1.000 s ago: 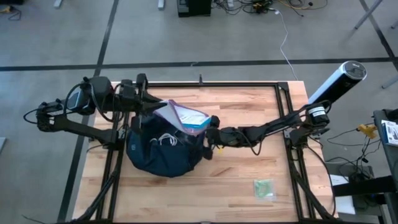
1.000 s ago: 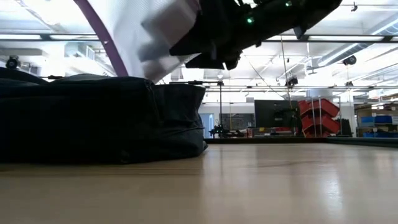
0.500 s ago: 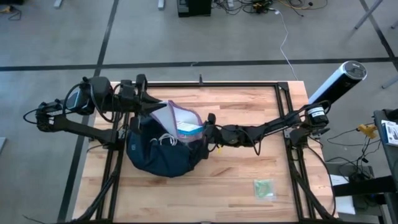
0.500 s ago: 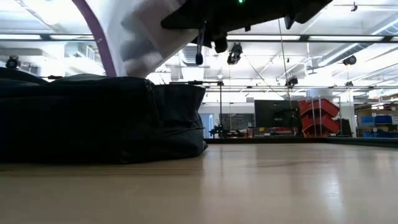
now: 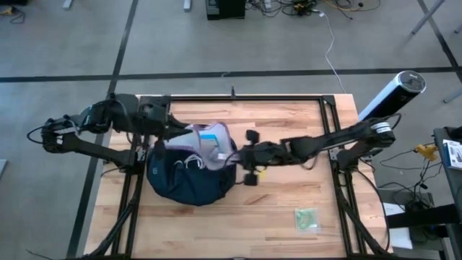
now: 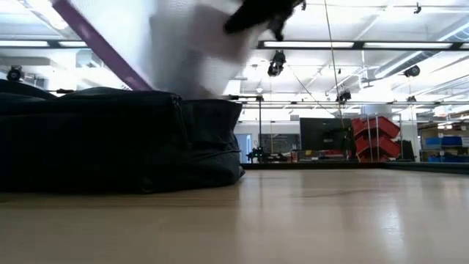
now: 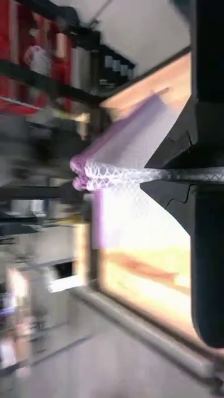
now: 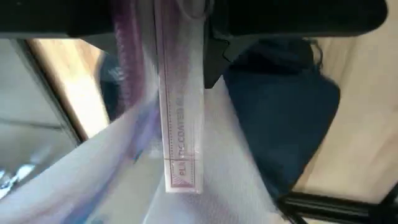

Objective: Unpack backpack
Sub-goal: Put the memory card box into the transparent bag

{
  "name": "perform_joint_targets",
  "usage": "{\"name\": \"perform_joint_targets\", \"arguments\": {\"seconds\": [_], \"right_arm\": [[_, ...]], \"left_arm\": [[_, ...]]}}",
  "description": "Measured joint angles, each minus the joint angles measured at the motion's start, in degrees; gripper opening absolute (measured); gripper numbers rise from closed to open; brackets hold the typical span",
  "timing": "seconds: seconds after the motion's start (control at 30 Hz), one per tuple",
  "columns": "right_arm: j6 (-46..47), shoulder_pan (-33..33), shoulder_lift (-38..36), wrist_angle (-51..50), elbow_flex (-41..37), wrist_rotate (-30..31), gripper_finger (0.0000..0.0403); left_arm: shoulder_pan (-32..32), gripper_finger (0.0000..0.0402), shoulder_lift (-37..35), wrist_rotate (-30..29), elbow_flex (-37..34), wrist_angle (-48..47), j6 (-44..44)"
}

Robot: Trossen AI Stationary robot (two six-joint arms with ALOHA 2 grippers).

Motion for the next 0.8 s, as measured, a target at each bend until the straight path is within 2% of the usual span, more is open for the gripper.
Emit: {"name": "perform_joint_targets", "arguments": {"seconds": [0.13,0.23,0.37,0.53,0.67,0.8], "right_arm": [[2.8,-0.3,-5.8,-16.5,6.5,0.2,0.0054],[6.2,-0.6,-10.1,-19.8,7.5,0.6,0.0054],[11.4,-0.5,-12.7,-21.5,5.0,0.4,0.0055],[15.8,0.2,-11.9,-19.9,-1.9,-0.9,0.0055],[17.6,0.3,-9.4,-19.2,-6.1,-6.0,0.0054],[16.9,0.5,-7.4,-19.0,-7.6,-7.6,0.0082]], "left_arm": [[-0.1,0.0,2.6,4.0,-5.6,6.7,-0.6],[0.0,0.0,5.3,6.0,-10.7,15.1,-0.1],[0.1,0.0,9.3,6.4,-15.6,24.5,0.4],[0.2,0.0,13.6,6.8,-16.2,24.9,-0.9],[0.2,0.0,13.5,6.8,-15.0,23.4,-1.5],[0.2,0.0,11.5,6.7,-13.1,20.3,-1.7]]}}
